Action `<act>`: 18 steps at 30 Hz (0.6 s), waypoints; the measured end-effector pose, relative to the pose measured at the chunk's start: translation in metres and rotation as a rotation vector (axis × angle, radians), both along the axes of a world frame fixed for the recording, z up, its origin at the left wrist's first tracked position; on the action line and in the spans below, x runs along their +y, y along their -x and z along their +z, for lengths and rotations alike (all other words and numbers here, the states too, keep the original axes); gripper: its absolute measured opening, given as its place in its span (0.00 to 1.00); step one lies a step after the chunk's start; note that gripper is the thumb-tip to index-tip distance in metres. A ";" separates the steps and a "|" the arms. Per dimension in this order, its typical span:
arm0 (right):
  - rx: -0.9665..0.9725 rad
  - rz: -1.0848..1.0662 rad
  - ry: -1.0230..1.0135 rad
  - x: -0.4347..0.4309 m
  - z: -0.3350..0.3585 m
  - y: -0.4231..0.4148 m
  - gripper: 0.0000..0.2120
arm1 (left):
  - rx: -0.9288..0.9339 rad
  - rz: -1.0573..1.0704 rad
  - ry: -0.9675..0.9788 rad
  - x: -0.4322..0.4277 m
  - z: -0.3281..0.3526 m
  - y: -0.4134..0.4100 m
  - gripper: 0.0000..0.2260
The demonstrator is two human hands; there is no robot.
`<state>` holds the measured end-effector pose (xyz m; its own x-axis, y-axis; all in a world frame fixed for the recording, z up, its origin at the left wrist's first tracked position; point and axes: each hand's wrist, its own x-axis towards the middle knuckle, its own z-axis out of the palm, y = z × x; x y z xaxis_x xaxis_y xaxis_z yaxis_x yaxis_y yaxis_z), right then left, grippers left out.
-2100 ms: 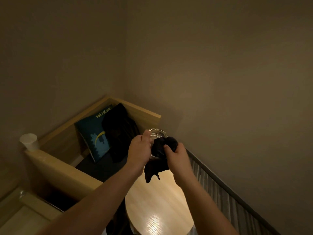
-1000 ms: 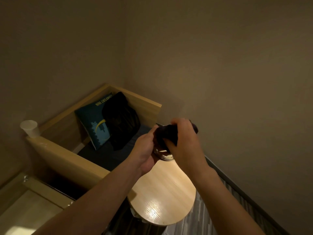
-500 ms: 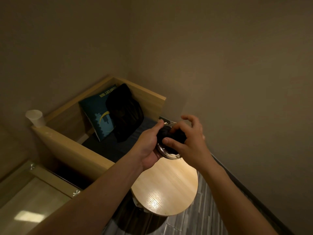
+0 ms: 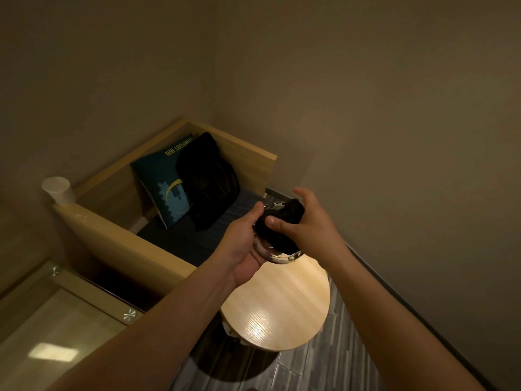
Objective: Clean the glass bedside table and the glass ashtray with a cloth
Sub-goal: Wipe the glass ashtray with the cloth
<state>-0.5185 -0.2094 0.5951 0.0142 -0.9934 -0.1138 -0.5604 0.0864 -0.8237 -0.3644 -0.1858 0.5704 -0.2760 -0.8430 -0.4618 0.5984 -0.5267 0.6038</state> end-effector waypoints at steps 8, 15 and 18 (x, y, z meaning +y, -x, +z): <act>-0.208 0.028 -0.189 -0.005 -0.009 0.019 0.24 | -0.062 0.003 0.015 -0.004 0.003 -0.003 0.19; 0.021 0.123 -0.233 0.001 -0.007 0.017 0.46 | -0.165 -0.072 0.021 -0.008 0.005 -0.002 0.19; 0.060 0.000 -0.074 0.006 -0.013 0.000 0.36 | -0.131 -0.055 0.014 -0.010 0.003 -0.002 0.18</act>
<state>-0.5183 -0.2035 0.5825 0.0055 -0.9822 -0.1876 -0.6084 0.1456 -0.7802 -0.3629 -0.1955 0.5733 -0.2600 -0.8350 -0.4850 0.4840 -0.5473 0.6828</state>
